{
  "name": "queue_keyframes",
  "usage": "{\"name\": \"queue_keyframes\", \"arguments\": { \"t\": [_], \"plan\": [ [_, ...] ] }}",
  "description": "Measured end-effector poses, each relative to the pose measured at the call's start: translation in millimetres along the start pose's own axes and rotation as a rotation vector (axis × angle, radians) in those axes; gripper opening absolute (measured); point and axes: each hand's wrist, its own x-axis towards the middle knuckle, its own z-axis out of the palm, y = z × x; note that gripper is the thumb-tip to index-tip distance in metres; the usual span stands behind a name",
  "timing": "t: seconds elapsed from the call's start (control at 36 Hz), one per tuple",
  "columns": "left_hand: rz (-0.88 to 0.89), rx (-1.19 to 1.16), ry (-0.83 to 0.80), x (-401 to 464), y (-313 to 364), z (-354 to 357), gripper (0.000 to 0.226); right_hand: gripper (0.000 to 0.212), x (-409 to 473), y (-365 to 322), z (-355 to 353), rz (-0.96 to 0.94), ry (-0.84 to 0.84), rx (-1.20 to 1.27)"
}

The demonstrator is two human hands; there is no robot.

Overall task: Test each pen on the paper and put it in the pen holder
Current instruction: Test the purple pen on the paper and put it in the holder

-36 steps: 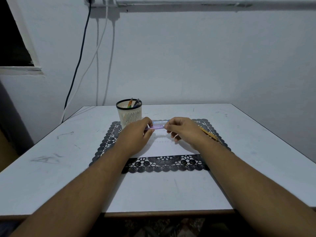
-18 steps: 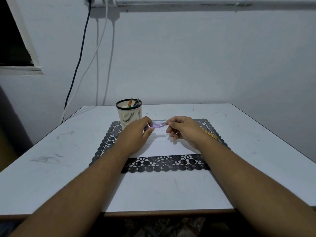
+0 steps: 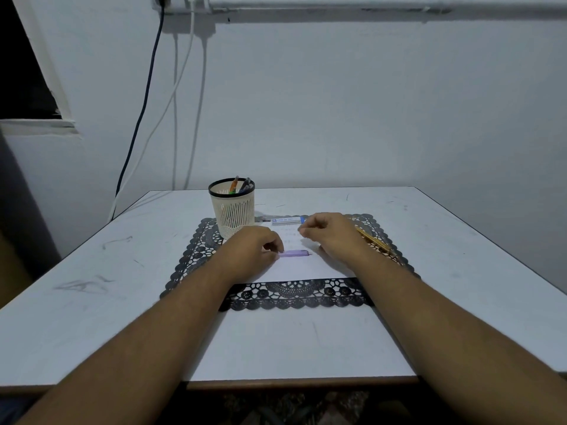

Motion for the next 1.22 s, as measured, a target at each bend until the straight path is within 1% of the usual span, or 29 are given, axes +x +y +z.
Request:
{"name": "queue_keyframes", "arguments": {
  "t": [0.08,0.17,0.31,0.36,0.53,0.58,0.67,0.72,0.81,0.86,1.0,1.11,1.22],
  "plan": [
    [0.001,-0.007,0.001,-1,-4,-1,0.006,0.004,2,5,9,-0.027,-0.066,-0.048],
    [-0.009,0.002,-0.01,-1,-11,-5,0.004,0.011,7,6,14,-0.05,-0.092,-0.112],
    [-0.034,0.007,-0.03,-1,-17,-10,0.009,0.011,10,4,16,-0.1,-0.098,-0.315],
    [-0.031,0.01,-0.041,-2,-17,-10,0.011,0.011,11,5,16,-0.102,-0.111,-0.353],
    [-0.019,0.02,-0.044,-1,-14,-9,0.013,0.011,12,4,17,-0.089,-0.15,-0.346],
    [-0.012,0.031,-0.046,-1,-13,-8,0.013,0.011,12,4,13,-0.076,-0.161,-0.302],
    [0.0,0.048,-0.05,-2,-10,-6,0.013,0.013,16,2,1,-0.006,-0.122,-0.176],
    [0.007,0.053,-0.053,-1,-10,-6,0.013,0.013,24,-2,-12,0.01,-0.061,-0.17],
    [-0.001,0.053,-0.05,-1,-10,-6,0.013,0.014,48,-5,-28,-0.044,0.02,-0.326],
    [-0.004,0.054,-0.048,-1,-11,-6,0.014,0.013,62,-5,-32,-0.059,0.033,-0.422],
    [0.015,0.062,-0.044,1,-10,-3,0.014,0.013,89,-4,-25,-0.077,0.01,-0.613],
    [0.02,0.066,-0.043,3,-9,-2,0.014,0.032,104,-2,-8,-0.088,-0.075,-0.929],
    [0.022,0.065,-0.031,3,-9,-2,0.015,0.024,108,5,10,-0.125,-0.045,-1.131]
  ]
}}
